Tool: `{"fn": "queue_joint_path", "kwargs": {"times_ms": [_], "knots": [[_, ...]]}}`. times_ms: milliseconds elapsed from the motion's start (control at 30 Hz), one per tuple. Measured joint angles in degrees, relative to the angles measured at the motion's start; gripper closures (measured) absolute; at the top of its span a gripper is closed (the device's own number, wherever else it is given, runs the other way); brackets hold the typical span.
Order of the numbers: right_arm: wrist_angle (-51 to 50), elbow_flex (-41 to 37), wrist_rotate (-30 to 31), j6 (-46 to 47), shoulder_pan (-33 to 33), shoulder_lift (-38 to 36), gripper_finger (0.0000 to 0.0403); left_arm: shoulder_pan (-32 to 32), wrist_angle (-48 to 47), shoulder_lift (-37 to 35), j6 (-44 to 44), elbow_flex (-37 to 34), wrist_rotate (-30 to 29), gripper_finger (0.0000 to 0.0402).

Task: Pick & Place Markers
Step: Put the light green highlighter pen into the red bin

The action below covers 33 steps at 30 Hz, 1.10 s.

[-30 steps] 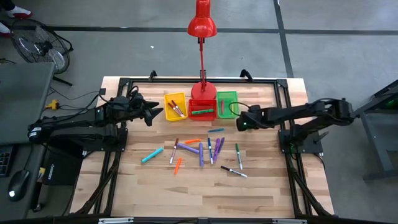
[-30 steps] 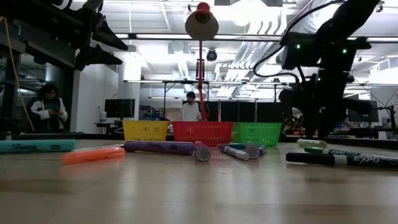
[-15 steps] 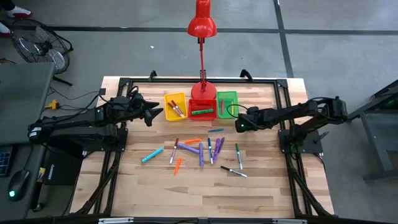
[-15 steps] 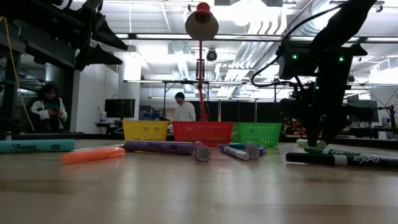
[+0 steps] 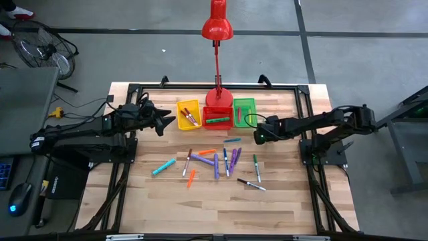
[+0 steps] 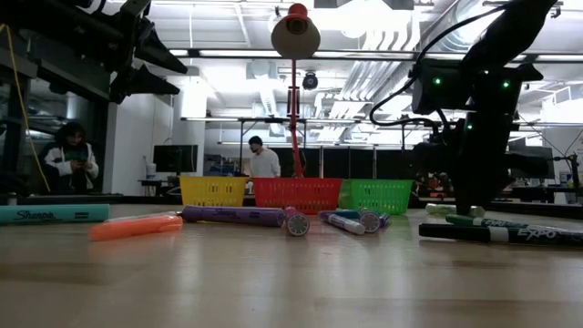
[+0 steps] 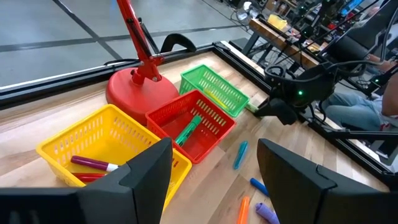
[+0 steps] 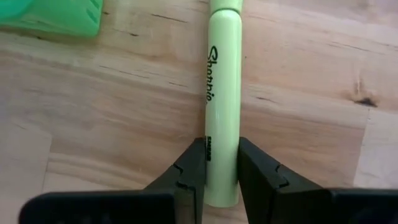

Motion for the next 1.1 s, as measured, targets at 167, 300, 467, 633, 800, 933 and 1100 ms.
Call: {"fn": "queue_joint_path", "kwargs": {"times_ms": [167, 300, 467, 633, 800, 933, 1100], "knots": [[-3.7, -0.3, -3.0, 0.8, 1.1, -3.4, 0.034, 0.0, 0.1, 0.0, 0.0, 0.0, 0.0, 0.017], [-11.3, -0.8, -6.6, 2.9, 2.1, -8.8, 0.0342, 0.0, 0.1, 0.0, -0.4, 0.0, 0.0, 0.017], [-15.1, -0.6, -5.4, 4.8, 4.1, -16.7, 0.0342, 0.0, 0.1, 0.0, -0.4, 0.0, 0.0, 0.017], [-15.3, -0.5, -3.1, 5.7, 6.8, -24.7, 0.0342, 0.0, 0.1, 0.0, -0.4, 0.0, 0.0, 0.017], [-14.3, -0.5, -1.3, 2.7, 9.2, -31.0, 0.0342, 0.0, 0.1, 0.0, -0.4, 0.0, 0.0, 0.017], [-10.2, -0.5, 1.1, -1.2, 10.5, -34.3, 0.0342, 0.0, 0.1, 0.0, -0.5, 0.0, 0.0, 0.017], [-2.6, -0.4, 1.4, -8.2, 10.6, -35.2, 0.0342, 0.0, 0.1, 0.0, -0.6, 0.0, 0.0, 0.017]]}}
